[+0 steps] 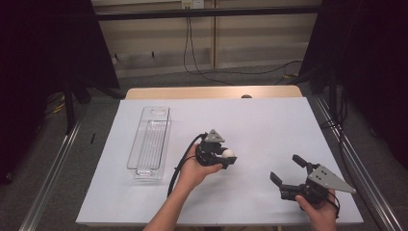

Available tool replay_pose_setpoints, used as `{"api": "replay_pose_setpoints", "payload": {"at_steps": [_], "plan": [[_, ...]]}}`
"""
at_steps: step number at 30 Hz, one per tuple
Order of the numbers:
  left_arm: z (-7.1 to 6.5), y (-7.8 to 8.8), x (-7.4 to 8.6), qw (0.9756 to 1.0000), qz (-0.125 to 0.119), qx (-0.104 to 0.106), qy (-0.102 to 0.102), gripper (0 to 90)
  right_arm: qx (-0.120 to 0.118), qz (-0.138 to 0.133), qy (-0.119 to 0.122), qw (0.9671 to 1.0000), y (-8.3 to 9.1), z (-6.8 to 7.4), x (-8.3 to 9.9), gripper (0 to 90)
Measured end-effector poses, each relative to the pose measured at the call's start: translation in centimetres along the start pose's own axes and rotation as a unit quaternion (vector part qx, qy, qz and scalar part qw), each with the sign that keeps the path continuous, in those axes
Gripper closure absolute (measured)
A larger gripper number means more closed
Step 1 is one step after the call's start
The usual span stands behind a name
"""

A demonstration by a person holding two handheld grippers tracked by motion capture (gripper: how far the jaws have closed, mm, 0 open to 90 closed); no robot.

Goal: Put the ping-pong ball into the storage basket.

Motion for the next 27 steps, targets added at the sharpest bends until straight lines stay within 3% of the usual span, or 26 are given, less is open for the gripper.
{"api": "replay_pose_setpoints", "payload": {"at_steps": [5,27], "plan": [[0.1,0.2,0.0,0.9999,0.004,-0.010,0.002,51.1,0.000,-0.001,0.001,1.0000,0.0,0.0,0.0,1.3],[0.8,1.3,0.2,0.9999,-0.001,-0.009,0.013,51.1,-0.001,-0.001,0.003,1.0000,0.1,-0.1,0.0,1.4]]}}
Point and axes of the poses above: each handheld gripper's, and its own axes: y roughly backward along the jaws, x roughly out of its underside, z roughly to its left, the point moved 4 cm from there along -y, roughly forward along the jaws, and after that the axes turned 2 degrees about -z, right-handed, at the moved point
